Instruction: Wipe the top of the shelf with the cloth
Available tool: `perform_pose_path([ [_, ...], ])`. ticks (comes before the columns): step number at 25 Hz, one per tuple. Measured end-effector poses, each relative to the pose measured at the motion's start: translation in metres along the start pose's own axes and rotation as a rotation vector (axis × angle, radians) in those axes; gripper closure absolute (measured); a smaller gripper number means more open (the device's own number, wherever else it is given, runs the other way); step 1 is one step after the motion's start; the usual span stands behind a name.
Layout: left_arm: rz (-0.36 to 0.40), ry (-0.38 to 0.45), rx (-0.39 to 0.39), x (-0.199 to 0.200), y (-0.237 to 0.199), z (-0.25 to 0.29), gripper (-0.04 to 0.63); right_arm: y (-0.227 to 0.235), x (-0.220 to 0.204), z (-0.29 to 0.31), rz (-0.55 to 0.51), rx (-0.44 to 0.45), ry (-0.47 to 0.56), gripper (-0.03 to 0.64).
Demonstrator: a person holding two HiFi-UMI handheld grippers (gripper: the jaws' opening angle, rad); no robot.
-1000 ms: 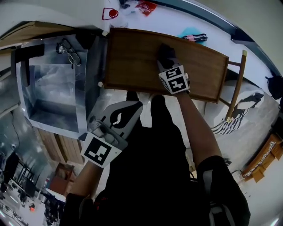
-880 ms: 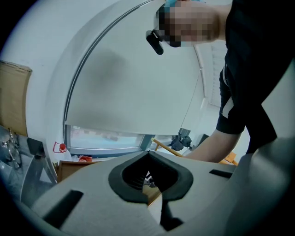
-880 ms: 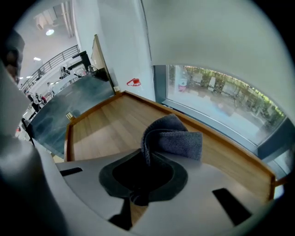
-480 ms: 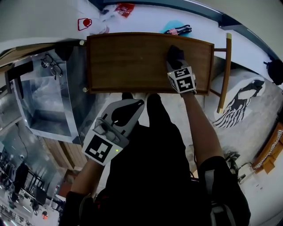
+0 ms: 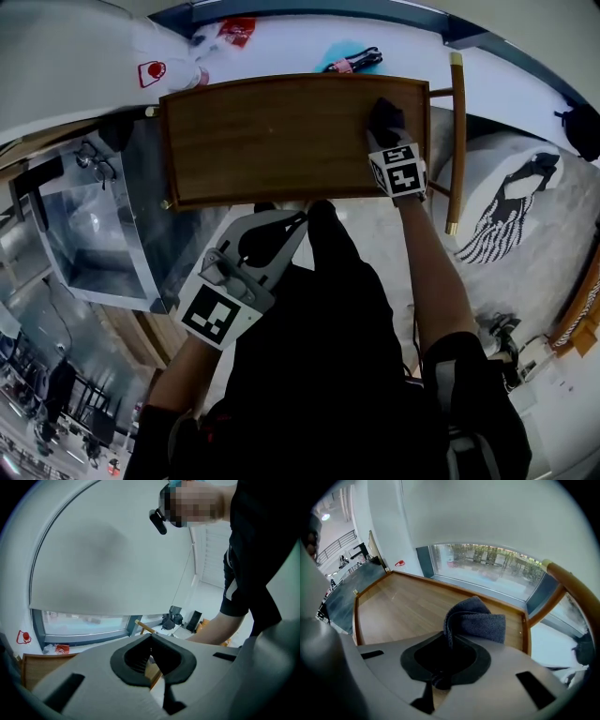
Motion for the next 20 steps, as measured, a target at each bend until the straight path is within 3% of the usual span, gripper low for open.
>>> perform_pose_path([
  [11, 0.017, -0.007, -0.008, 0.004, 0.003, 0.003, 0.575, 0.025, -0.009, -0.017, 0.030, -0.069, 0.010, 0.586],
  [20, 0.031, 0.039, 0.044, 0.020, -0.013, -0.047, 0.575, -0.041, 0.052, -0.037, 0.014, -0.009, 0.153, 0.585],
])
Point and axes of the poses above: the fingertips, and each gripper's own axes: z forward along the fingers, y to its right, x out of its top, the point moved 8 cm from there along -z, backward along the fingers, and after that the axes turned 12 degrees about y, right-handed, at the moved point
